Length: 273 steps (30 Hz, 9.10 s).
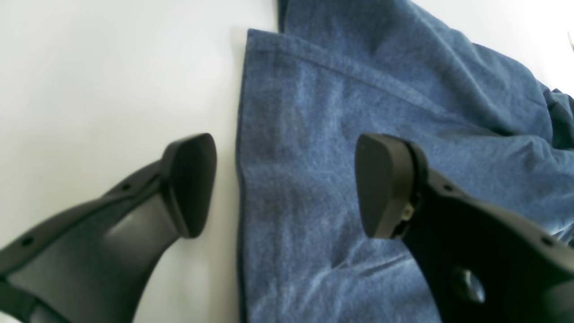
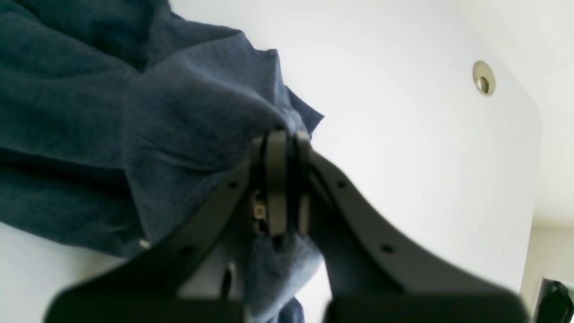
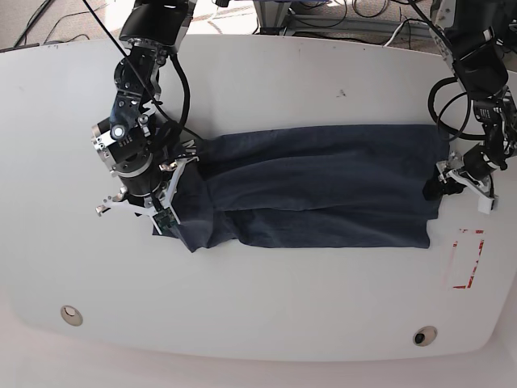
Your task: Layout the t-shirt on the table in an organized manner, then fold the t-shirt properly
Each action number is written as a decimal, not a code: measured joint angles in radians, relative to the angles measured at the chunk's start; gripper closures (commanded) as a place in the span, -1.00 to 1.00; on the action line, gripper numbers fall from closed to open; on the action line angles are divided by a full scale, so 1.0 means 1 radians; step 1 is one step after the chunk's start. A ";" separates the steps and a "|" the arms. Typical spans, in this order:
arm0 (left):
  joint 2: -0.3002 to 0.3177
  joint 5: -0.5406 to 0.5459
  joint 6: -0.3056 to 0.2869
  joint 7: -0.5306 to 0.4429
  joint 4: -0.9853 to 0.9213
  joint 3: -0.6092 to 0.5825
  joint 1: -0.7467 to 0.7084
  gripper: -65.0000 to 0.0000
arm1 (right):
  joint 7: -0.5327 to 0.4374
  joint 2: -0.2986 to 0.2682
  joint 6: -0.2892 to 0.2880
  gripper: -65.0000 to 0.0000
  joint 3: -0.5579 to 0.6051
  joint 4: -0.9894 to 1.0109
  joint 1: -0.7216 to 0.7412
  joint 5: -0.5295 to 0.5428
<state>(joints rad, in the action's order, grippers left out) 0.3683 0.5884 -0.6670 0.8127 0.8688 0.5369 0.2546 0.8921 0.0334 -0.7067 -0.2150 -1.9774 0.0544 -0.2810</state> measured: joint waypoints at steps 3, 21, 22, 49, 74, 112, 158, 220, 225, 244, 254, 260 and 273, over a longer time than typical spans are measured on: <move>-0.018 -0.010 0.004 0.000 0.000 0.002 0.014 -0.43 | 0.000 0.000 0.000 1.00 0.000 0.000 0.000 0.000; -0.065 -0.030 0.014 0.015 -0.002 -0.043 0.070 -0.41 | 0.000 0.000 0.001 1.00 0.000 0.000 -0.005 0.000; -0.065 -0.029 0.014 0.015 -0.002 -0.043 0.070 -0.41 | 0.000 0.000 0.001 1.00 0.000 0.000 -0.006 0.000; -0.042 -0.054 0.023 0.057 0.039 -0.042 0.082 -0.41 | 0.000 0.000 0.000 1.00 0.000 0.000 -0.014 0.000; -0.046 -0.049 0.022 0.103 0.139 -0.042 0.086 -0.41 | 0.000 0.000 0.000 1.00 0.001 0.000 -0.014 0.000; -0.088 -0.058 0.020 0.107 0.134 -0.020 0.030 -0.41 | 0.002 0.019 0.002 1.00 0.000 0.000 -0.014 0.003; -0.083 -0.053 0.019 0.103 0.135 -0.020 0.053 0.27 | 0.002 0.019 0.002 1.00 0.000 0.000 -0.014 0.000; -0.079 -0.053 0.022 0.141 0.137 -0.018 0.050 0.36 | 0.002 0.019 0.002 1.00 0.000 0.000 -0.010 0.000; -0.079 -0.053 0.022 0.141 0.138 -0.018 0.051 0.36 | 0.002 0.019 0.002 1.00 0.000 0.000 -0.008 0.000; -0.083 -0.046 0.023 0.210 0.299 -0.019 0.057 0.35 | 0.002 0.017 0.002 1.00 0.000 0.000 -0.008 0.000; -0.085 -0.056 0.023 0.218 0.296 -0.019 0.053 0.35 | 0.002 0.017 0.002 1.00 0.000 0.000 -0.008 0.000; -0.085 -0.056 0.023 0.216 0.296 -0.019 0.046 0.35 | 0.002 0.017 0.002 1.00 0.000 0.000 -0.008 0.000; -0.024 -0.066 0.027 0.211 0.285 0.038 0.005 0.35 | 0.002 0.018 0.002 1.00 0.000 0.000 -0.011 0.000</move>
<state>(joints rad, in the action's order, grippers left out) 0.3439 0.5220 -0.6403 1.0233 1.1534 0.5751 0.2600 0.8944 0.0513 -0.7044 -0.2150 -1.9774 0.0433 -0.2813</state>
